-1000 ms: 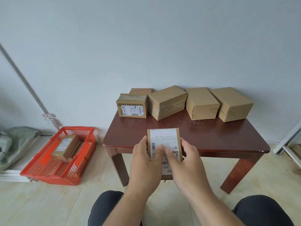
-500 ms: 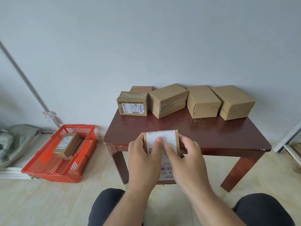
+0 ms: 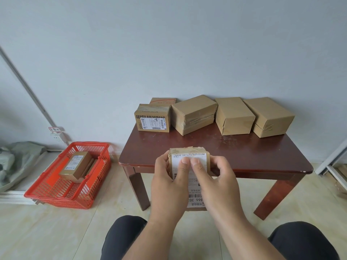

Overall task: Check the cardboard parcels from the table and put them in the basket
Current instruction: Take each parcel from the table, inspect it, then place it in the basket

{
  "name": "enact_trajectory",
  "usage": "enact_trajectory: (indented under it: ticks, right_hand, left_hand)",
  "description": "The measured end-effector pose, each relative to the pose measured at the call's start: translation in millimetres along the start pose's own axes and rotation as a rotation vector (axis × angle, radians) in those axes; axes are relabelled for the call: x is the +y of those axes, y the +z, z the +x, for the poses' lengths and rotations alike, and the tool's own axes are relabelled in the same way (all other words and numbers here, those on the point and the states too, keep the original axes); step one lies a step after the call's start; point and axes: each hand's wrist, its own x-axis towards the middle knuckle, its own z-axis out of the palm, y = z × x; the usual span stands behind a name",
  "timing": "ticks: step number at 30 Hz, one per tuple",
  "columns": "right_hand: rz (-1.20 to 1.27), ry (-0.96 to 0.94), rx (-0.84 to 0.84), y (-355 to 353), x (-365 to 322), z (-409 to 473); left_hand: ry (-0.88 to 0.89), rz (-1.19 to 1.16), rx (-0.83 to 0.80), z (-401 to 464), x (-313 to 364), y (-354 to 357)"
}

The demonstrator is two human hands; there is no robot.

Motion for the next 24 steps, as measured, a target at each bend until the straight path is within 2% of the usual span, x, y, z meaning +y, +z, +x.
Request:
enact_trajectory:
  ticks: [4,13,18,24]
  right_hand:
    - [0.024,-0.012,0.018,5,1,-7]
    - [0.150,0.173,-0.010,1,-12,2]
    - [0.093,0.119,-0.043,4,-11,-7]
    - [0.036,0.066,-0.016,1,-21,3]
  left_hand:
    - [0.002,-0.031,0.005,1,3,0]
    - [-0.004,-0.092,-0.036,-5,4,4]
    - [-0.065,-0.080,-0.025,6,2,0]
    - [0.008,-0.101,-0.020,0,3,5]
